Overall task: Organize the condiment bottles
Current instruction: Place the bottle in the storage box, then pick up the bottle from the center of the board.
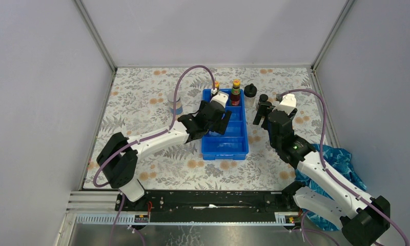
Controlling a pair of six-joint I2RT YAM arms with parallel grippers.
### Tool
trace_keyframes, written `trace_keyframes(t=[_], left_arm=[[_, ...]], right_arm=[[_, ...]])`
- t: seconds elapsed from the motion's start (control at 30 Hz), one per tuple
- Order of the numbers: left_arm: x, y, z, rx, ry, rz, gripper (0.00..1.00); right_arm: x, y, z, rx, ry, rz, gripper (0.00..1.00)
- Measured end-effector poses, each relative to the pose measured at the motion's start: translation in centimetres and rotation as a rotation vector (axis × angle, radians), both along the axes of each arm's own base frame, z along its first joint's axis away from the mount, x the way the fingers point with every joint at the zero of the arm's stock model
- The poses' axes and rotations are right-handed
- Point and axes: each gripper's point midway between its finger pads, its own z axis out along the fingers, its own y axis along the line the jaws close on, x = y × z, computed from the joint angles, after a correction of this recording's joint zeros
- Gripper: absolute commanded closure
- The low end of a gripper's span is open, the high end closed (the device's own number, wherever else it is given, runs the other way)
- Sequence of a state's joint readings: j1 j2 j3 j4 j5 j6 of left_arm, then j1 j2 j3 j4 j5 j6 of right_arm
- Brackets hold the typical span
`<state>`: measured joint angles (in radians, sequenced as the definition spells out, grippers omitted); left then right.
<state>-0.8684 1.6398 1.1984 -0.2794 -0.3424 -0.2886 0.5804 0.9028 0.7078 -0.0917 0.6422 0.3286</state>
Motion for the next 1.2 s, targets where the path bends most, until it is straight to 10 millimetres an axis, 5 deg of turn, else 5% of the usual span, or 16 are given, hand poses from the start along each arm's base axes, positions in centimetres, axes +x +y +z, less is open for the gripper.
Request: trace_keyframes(t=[0.3,0.43,0.9,1.07,1.2], left_arm=[[0.1,0.1,0.1,0.001,-0.005,0.006,0.11],[0.3,0.1,0.7,-0.004,-0.017,0.013,0.01],[0.2,0.2,12.2,-0.189,-0.184,0.043,0.01],[-0.1,2.7,15.6,-0.208,-0.251,0.121,0.01],[0.4,5.2,16.3,-0.185,-0.271,0.216,0.01]], right_arm=[[0.0,0.0,0.0,0.001,0.000,0.001,0.10],[0.0,0.1,0.0,0.002,0.001,0.004,0.10],[-0.5,-0.2,0.8,0.015,-0.018,0.006,0.10],[-1.0,-0.5,1.0,0.015,-0.020,0.004,0.09],[-1.3,-0.8,1.3,0.015,-0.024,0.005,0.09]])
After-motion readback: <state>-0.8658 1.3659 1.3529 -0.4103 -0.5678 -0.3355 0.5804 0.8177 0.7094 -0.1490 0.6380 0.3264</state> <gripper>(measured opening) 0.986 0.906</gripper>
